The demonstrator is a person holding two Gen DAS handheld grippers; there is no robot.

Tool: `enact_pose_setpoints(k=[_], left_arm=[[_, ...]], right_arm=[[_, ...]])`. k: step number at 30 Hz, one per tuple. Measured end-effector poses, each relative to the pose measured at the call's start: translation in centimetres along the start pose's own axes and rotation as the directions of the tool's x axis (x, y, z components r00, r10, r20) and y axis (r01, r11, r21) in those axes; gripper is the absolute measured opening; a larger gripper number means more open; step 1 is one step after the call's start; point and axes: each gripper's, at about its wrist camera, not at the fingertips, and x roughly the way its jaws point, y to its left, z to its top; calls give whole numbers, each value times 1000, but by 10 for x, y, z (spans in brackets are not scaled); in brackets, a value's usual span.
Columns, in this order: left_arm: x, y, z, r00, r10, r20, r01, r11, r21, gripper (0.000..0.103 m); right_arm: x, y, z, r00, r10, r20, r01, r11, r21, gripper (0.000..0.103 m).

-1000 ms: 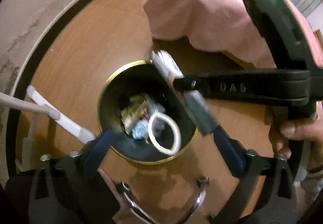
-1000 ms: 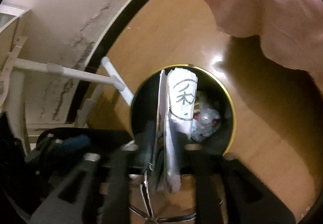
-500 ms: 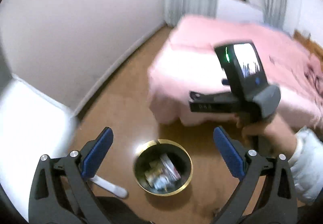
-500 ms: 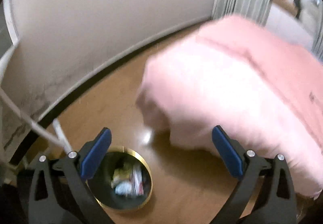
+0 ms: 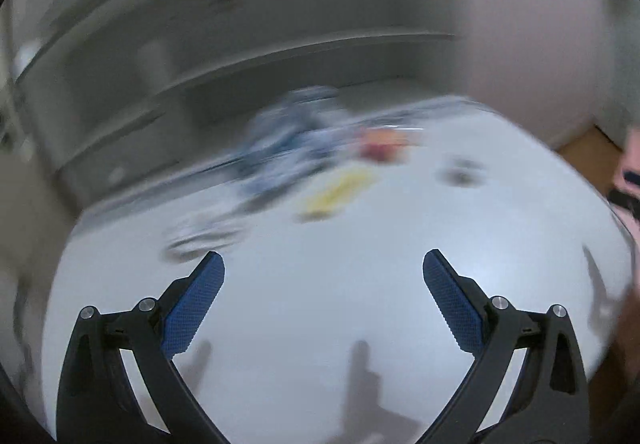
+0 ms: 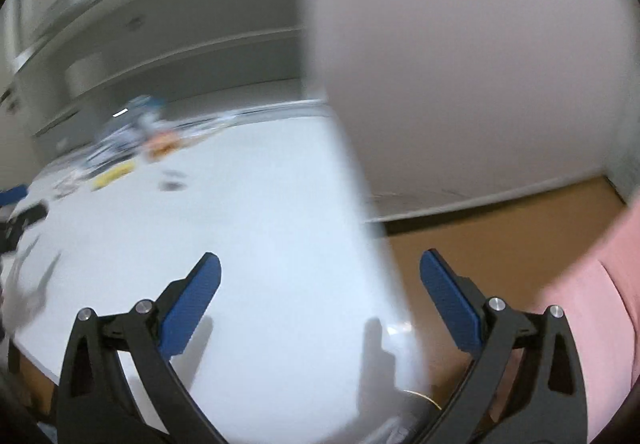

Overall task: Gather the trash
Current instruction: 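Grasp the printed plastic bag with left tool while right tool grasps white cap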

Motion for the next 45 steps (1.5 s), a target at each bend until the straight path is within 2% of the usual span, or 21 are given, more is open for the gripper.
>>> enact_pose_setpoints(k=[3, 5, 7, 10, 14, 18, 20, 22, 23, 24, 27, 35, 45], left_arm=[[18, 65, 2, 997, 64, -50, -68, 993, -94, 97], [33, 95, 0, 993, 74, -90, -85, 990, -116, 97], [54, 110, -4, 990, 64, -124, -76, 992, -101, 97], [71, 119, -3, 989, 17, -144, -23, 999, -41, 97], [93, 125, 3, 985, -44, -168, 44, 999, 1, 97], [111, 124, 13, 984, -23, -176, 29, 999, 31, 97], [118, 121, 17, 980, -57, -192, 61, 998, 18, 96], [121, 125, 18, 970, -130, -205, 125, 992, -35, 90], [119, 124, 19, 974, -116, -194, 111, 993, -34, 77], [117, 124, 20, 976, -119, -182, 115, 993, -32, 51], [112, 121, 19, 981, -104, -165, 100, 995, -32, 32], [108, 116, 19, 982, -93, -163, 84, 994, -65, 28], [105, 114, 17, 984, -60, -169, 49, 996, -69, 28]], right_arm=[[42, 52, 33, 997, 54, -54, -60, 990, -124, 96], [62, 72, 46, 993, 78, -85, -91, 983, -159, 96], [84, 86, 57, 988, 98, -116, -118, 976, -181, 96], [110, 107, 65, 984, 101, -147, -132, 966, -221, 93], [135, 123, 74, 975, 104, -196, -152, 956, -250, 77], [140, 128, 77, 972, 127, -198, -172, 957, -235, 66], [137, 126, 75, 969, 148, -198, -190, 958, -213, 50], [134, 129, 73, 970, 148, -192, -188, 959, -211, 38], [133, 130, 73, 971, 147, -190, -186, 961, -207, 33], [133, 131, 72, 972, 143, -189, -181, 962, -204, 33], [131, 133, 70, 971, 144, -188, -181, 964, -193, 33], [133, 124, 72, 969, 167, -184, -190, 975, -114, 33], [133, 125, 72, 970, 155, -185, -180, 976, -122, 33]])
